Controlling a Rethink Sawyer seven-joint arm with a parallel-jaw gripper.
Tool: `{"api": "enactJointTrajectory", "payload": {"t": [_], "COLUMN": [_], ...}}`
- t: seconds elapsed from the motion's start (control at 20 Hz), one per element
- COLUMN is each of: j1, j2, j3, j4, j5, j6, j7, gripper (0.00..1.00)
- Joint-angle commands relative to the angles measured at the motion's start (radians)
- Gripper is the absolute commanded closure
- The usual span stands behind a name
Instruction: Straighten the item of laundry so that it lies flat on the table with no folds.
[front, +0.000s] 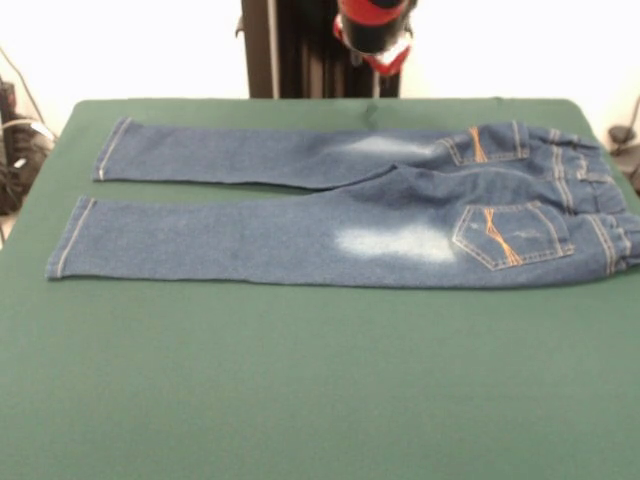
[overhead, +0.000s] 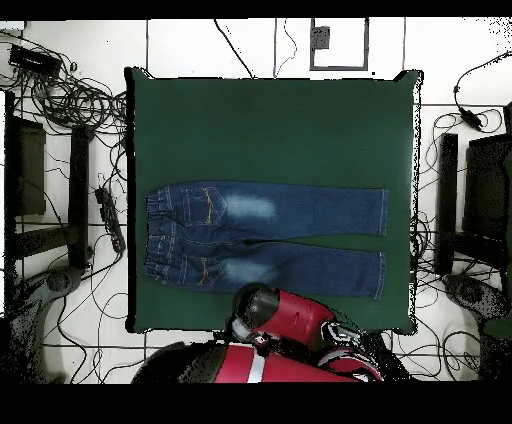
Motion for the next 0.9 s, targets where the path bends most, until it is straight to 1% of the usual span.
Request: {"api": "enactJointTrajectory", "payload": {"t": [0.05, 0.15, 0.25, 0.35, 0.4, 0.65, 0.9], "j1": [0.084, 0.159, 0.186, 0.199, 0.215, 0.238, 0.29], "j2": [0.028, 0.02, 0.013, 0.005, 0.001, -0.02, -0.022], "j3": [0.068, -0.002, -0.024, -0.028, -0.036, -0.03, -0.073], "j4": [-0.122, -0.149, -0.158, -0.155, -0.157, -0.13, -0.128], "j5": [0.012, -0.025, -0.042, -0.041, -0.033, 0.048, 0.084], "j6": [-0.022, -0.098, -0.169, -0.235, -0.243, -0.245, -0.319], "j7": [0.109, 0.138, 0.14, 0.146, 0.157, 0.206, 0.245], "gripper": [0.0, 0.0, 0.0, 0.0, 0.0, 0.0, 0.0]}}
